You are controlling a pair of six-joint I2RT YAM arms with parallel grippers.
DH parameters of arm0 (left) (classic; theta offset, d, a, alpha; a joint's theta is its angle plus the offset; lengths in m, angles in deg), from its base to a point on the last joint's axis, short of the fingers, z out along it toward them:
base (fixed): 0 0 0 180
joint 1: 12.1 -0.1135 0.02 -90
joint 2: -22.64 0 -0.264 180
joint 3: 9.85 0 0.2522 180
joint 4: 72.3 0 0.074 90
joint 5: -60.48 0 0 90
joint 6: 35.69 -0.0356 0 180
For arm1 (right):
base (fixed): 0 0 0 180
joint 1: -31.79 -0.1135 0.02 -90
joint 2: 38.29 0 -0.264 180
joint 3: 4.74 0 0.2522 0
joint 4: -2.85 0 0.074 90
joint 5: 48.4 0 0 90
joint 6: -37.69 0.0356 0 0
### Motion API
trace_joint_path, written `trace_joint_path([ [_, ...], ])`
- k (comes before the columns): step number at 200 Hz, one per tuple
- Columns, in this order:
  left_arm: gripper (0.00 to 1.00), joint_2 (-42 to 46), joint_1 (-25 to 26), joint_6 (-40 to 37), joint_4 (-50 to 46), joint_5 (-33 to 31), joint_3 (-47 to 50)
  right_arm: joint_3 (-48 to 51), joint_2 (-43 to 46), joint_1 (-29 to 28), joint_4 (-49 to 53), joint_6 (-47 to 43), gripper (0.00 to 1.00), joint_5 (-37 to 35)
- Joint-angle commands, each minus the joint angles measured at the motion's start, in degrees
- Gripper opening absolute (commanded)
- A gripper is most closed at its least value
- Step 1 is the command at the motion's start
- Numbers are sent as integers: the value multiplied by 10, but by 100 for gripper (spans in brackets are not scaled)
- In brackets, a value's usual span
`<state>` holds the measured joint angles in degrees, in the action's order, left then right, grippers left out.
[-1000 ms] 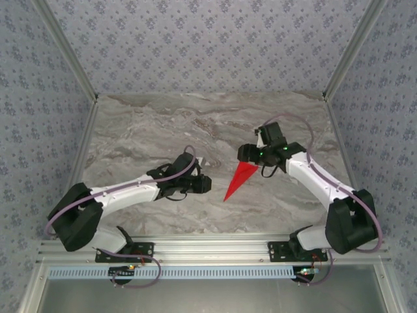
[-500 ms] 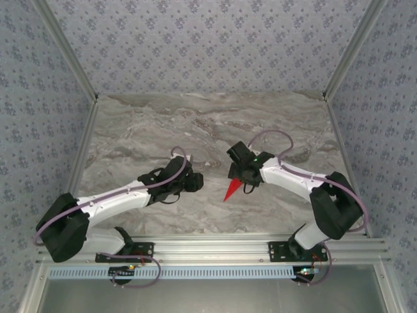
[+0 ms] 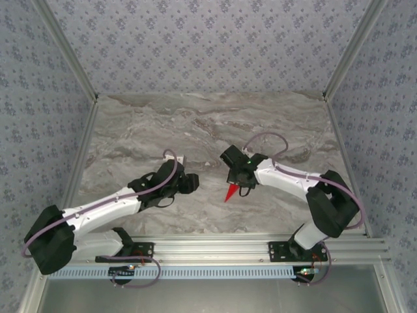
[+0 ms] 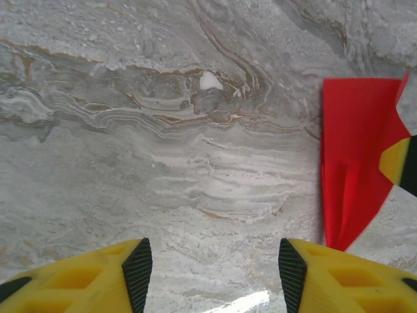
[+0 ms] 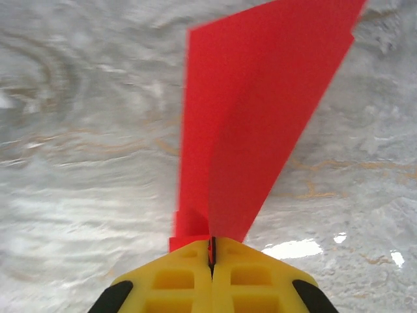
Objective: Fold a paper plane with a square sheet of paper (fold left side to right side)
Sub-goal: Pick up the paper plane at the center of the table.
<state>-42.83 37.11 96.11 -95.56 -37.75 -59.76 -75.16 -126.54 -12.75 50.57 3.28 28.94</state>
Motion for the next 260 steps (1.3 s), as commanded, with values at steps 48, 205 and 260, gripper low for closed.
trace_joint_path([
  [48,65,102,-2,1,-69,-77,17,63,97,12,-200,-121,0,175],
  [205,73,143,-2,4,-83,-85,29,66,87,35,-33,-235,74,172],
  [260,74,154,-2,6,-90,-86,37,37,3,17,-42,-235,72,176],
])
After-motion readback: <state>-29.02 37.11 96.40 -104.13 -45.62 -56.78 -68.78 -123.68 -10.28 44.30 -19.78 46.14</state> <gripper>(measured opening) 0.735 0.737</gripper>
